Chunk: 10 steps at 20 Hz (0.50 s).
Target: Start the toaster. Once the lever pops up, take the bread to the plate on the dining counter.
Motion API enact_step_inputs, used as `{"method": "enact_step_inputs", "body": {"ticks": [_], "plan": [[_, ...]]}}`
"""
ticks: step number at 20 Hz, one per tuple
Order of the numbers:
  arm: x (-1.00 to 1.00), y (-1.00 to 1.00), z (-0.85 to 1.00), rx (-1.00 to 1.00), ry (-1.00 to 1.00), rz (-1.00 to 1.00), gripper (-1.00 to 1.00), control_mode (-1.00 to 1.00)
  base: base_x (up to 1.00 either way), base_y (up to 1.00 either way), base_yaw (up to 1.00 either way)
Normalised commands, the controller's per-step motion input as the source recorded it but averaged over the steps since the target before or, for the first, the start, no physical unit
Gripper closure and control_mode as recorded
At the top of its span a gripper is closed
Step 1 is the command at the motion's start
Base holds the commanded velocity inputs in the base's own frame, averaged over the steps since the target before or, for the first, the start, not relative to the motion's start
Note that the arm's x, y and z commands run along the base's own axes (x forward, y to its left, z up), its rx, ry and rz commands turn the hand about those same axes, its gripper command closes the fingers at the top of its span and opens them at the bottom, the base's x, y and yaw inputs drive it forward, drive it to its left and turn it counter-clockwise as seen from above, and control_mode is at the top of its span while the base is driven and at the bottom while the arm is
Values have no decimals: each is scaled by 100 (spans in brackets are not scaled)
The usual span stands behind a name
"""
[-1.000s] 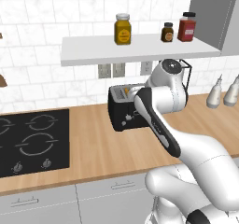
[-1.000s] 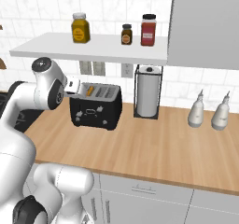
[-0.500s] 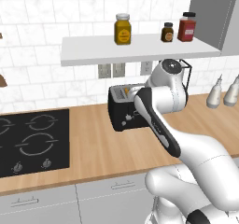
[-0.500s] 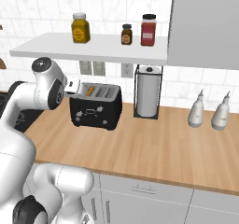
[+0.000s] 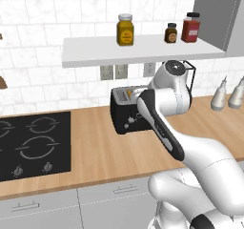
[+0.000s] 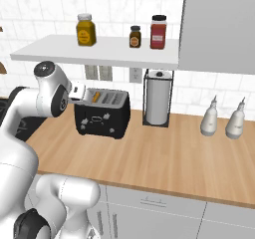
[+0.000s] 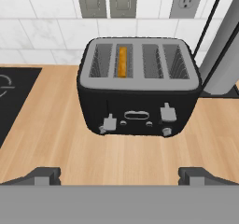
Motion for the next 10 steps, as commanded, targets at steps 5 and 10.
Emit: {"method": "enact_step_inputs", "body": {"ticks": [5, 10], "plan": [[0, 0, 0, 0, 0, 0, -100, -100, 0, 0, 0], [0, 0, 0, 0, 0, 0, -100, -100, 0, 0, 0]]}}
